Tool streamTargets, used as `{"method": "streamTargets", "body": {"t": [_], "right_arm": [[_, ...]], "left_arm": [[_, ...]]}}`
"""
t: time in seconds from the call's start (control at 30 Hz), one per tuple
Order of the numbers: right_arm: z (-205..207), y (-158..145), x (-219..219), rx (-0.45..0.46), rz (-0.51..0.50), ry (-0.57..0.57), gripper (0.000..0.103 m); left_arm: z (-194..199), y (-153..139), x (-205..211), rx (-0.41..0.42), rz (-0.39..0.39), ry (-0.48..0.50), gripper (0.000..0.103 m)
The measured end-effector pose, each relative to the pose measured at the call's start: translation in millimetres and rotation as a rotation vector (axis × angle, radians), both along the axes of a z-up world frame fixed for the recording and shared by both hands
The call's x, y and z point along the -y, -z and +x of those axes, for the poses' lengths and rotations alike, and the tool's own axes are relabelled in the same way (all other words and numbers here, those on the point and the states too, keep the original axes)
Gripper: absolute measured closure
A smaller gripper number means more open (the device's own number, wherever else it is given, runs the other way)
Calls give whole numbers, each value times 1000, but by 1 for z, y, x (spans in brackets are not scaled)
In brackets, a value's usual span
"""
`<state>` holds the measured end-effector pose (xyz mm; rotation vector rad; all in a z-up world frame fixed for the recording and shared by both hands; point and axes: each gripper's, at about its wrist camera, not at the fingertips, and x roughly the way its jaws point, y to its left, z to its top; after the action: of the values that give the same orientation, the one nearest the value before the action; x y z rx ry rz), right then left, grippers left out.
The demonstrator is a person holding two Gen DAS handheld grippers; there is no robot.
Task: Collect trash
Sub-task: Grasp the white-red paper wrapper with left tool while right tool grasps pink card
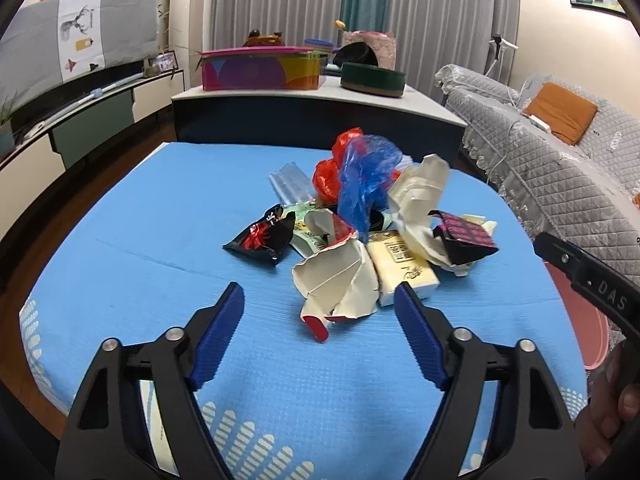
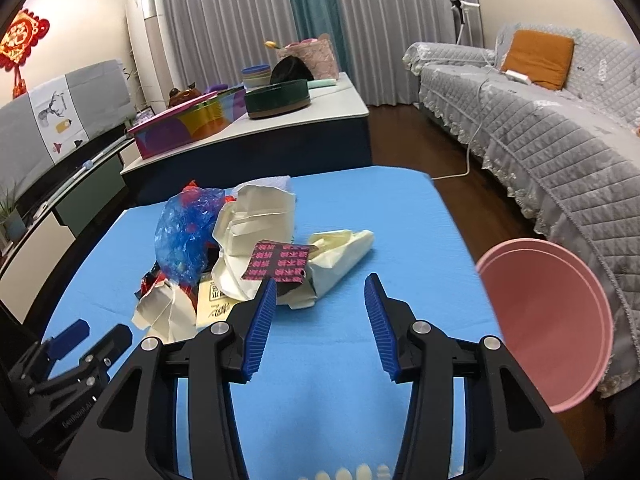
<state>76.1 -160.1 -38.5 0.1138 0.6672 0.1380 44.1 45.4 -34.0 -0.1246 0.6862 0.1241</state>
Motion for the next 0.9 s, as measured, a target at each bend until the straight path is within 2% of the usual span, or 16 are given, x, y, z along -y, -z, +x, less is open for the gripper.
{"method": "streamTargets", "body": {"t": [0.37, 0.5, 0.57, 0.6, 0.67, 0.73, 0.77, 0.9], "right_arm": [[37, 24, -17, -64, 48, -51, 57], [44, 30, -18, -85, 69, -61, 58], [45, 32, -19, -89, 79, -73, 68], [45, 32, -19, -89, 81, -76, 69], [45, 32, -19, -89, 83, -79, 82], [45, 31, -19, -87, 84, -81, 90], [43, 29, -20, -77, 83, -85, 94], [38, 24, -22, -56, 80, -98, 97]], "left_arm": [[27, 20, -14, -47, -7, -33, 44], [33, 24, -16, -62, -16, -32, 54], [35, 26, -16, -69, -23, -23, 62], [36, 27, -16, -74, -27, -18, 67], [37, 28, -15, -82, -32, -9, 78], [36, 27, -14, -81, -30, -2, 93], [34, 25, -13, -73, -24, -1, 96], [29, 18, -12, -44, -4, -4, 100]]}}
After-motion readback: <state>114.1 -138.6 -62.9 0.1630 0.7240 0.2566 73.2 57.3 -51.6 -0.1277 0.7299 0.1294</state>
